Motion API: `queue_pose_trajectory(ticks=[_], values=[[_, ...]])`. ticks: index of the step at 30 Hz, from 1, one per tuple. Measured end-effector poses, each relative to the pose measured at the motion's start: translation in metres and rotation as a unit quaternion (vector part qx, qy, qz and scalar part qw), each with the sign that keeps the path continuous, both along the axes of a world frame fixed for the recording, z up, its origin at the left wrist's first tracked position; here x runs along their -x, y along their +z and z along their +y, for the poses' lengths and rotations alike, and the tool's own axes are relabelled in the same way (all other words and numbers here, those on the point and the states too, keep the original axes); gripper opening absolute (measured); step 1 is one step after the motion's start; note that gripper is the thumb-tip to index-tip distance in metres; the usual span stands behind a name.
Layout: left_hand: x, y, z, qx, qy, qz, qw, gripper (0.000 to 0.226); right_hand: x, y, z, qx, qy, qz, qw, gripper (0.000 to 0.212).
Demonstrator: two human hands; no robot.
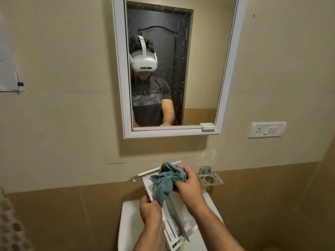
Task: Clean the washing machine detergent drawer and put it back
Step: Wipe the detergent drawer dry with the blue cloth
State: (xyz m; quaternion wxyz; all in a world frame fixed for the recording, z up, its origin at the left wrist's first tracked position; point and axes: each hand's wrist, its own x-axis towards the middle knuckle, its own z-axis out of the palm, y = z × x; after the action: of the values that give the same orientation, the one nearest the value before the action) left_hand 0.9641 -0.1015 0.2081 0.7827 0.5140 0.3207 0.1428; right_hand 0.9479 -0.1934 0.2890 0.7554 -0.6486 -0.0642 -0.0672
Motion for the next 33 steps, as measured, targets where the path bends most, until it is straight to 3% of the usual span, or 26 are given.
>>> queue_pose_trajectory(ticks=[1, 3, 6, 10, 12, 18, 21, 27, 33], values=[[0.0, 0.004, -0.002, 0.002, 0.001, 0.002, 1.0, 0.024, 0.001, -0.002, -0.001, 0.021, 0.013, 0.005, 1.0, 0.038], [-0.005, 0.006, -0.005, 0.002, -0.004, -0.003, 1.0, 0.036, 0.004, -0.01, -0.004, 0.16, 0.034, 0.002, 0.987, 0.04], [-0.007, 0.01, -0.009, -0.013, -0.008, -0.008, 1.0, 0.029, 0.008, -0.017, -0.01, 0.363, 0.065, 0.001, 0.93, 0.055], [-0.008, 0.011, -0.015, 0.003, -0.012, -0.016, 1.0, 0.026, 0.004, -0.019, -0.019, 0.495, 0.097, 0.005, 0.864, 0.082], [-0.006, 0.012, -0.019, 0.023, -0.019, -0.028, 0.999, 0.025, 0.002, -0.022, -0.021, 0.531, 0.082, -0.023, 0.843, 0.083], [-0.008, 0.007, -0.032, 0.015, -0.061, -0.044, 0.997, 0.024, -0.003, -0.038, -0.035, 0.5, 0.014, -0.078, 0.863, 0.046], [-0.011, 0.0, -0.036, -0.008, -0.07, -0.034, 0.997, 0.018, -0.01, -0.042, -0.05, 0.426, -0.009, -0.066, 0.902, 0.036], [-0.027, -0.008, -0.047, -0.032, -0.047, -0.01, 0.998, 0.01, -0.038, -0.04, -0.098, 0.262, -0.038, -0.003, 0.964, 0.034], [-0.047, -0.017, -0.077, -0.028, -0.018, 0.019, 0.999, 0.012, -0.084, -0.05, -0.18, 0.265, -0.105, 0.049, 0.957, 0.038]])
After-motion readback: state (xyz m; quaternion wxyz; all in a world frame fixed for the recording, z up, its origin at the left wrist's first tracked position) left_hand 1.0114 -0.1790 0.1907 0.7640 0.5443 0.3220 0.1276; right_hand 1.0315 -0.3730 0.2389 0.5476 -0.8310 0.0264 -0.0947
